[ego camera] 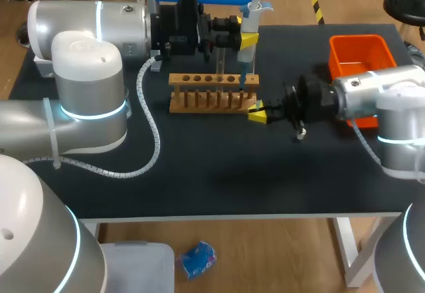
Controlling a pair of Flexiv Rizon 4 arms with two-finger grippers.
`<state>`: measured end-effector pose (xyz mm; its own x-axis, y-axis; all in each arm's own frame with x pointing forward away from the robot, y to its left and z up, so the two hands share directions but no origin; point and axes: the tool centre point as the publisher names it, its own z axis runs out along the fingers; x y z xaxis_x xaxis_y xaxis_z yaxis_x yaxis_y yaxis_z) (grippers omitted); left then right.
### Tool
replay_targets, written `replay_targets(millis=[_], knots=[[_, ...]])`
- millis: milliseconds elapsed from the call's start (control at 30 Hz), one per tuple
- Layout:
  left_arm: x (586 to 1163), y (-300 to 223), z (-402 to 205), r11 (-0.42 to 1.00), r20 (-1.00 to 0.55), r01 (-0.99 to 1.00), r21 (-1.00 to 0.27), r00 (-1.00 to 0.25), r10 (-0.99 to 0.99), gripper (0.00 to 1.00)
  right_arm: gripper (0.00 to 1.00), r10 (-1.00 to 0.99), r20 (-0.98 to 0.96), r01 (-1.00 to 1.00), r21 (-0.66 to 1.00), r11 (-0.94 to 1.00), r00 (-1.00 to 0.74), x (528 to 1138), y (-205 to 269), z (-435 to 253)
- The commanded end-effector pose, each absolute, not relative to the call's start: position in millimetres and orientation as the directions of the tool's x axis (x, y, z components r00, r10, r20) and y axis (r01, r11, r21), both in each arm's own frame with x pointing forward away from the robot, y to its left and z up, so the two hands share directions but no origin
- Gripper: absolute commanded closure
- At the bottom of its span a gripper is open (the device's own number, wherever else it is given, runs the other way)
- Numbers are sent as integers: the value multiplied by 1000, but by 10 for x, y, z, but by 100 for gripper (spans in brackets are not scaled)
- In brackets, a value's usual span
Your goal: Invert the test tube, pick up the pipette, mount the tip to pipette, aspirate from beaker and dispense into the tube, eject the tip, return the pipette, and cap with the stopper.
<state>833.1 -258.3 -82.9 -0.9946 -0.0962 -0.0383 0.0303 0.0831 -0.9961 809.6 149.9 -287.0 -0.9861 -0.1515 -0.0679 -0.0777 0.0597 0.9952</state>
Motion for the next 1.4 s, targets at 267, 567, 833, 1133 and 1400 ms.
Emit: replay_targets(millis=[267,567,833,1133,1400], knots=[[8334,-2590,-828,82,-39,31,-996,-994,-97,100,100,-186,-70,-83,995,61,-980,8315,1747,-2898],[8334,-2590,-828,82,-39,31,-996,-994,-97,100,100,-199,-96,-113,991,76,-975,8328,1751,-2783],[8334,-2590,-828,82,-39,31,-996,-994,-97,100,100,-206,-116,-139,985,98,-972,8323,1714,-2739],[8334,-2590,-828,82,-39,31,-996,-994,-97,100,100,-216,-119,-148,981,126,-969,8311,1716,-2756],[8334,-2590,-828,82,-39,31,-996,-994,-97,100,100,-219,-108,-140,981,138,-970,8325,1731,-2811]])
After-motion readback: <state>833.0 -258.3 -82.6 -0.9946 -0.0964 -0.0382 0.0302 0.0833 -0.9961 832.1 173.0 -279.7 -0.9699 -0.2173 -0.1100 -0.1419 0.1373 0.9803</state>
